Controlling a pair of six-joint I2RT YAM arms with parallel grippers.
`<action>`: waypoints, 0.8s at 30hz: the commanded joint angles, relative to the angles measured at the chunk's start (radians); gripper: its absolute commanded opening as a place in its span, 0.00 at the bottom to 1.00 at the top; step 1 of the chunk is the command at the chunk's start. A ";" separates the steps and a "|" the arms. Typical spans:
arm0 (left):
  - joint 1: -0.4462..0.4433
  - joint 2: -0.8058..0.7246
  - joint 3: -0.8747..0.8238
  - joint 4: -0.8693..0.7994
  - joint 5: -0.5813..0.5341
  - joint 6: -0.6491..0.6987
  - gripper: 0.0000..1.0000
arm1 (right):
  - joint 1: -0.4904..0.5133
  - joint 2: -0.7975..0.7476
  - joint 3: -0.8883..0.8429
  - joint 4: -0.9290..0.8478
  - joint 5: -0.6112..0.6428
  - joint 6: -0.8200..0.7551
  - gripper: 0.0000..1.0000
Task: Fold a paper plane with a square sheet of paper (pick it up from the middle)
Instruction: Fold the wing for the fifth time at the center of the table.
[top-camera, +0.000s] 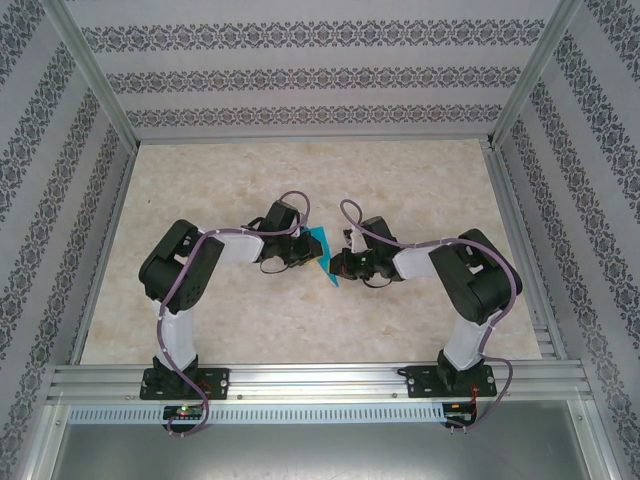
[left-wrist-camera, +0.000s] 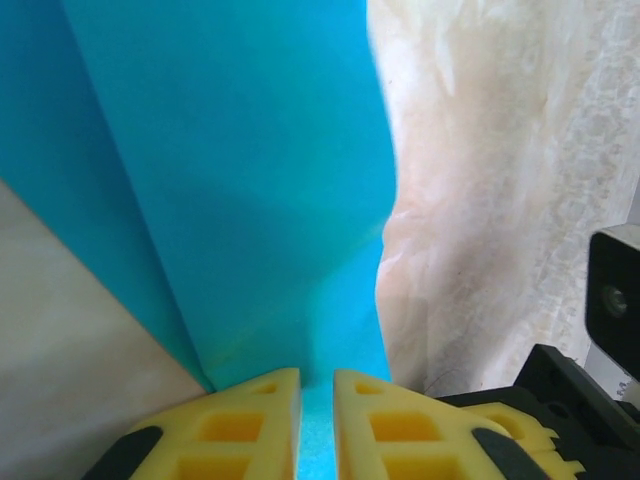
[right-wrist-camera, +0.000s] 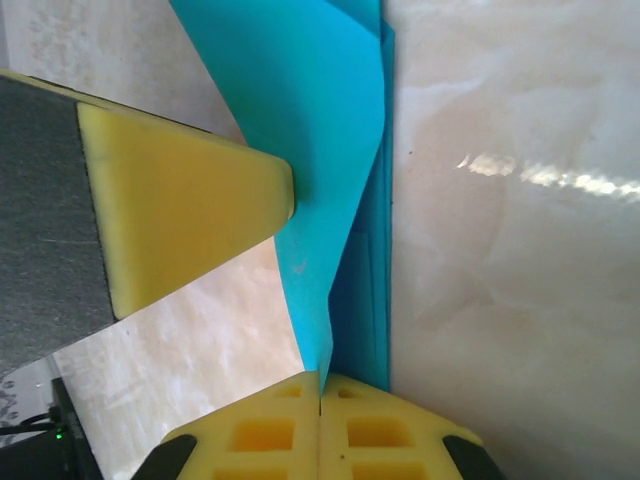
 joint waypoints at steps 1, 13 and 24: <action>-0.003 -0.041 0.007 0.036 0.007 0.051 0.21 | -0.009 0.039 -0.032 0.061 -0.038 0.057 0.00; -0.052 -0.057 -0.059 0.111 0.024 0.068 0.21 | -0.027 0.054 -0.039 0.109 -0.084 0.123 0.00; -0.054 -0.004 -0.034 0.001 -0.071 0.065 0.14 | -0.029 0.062 -0.034 0.078 -0.072 0.116 0.00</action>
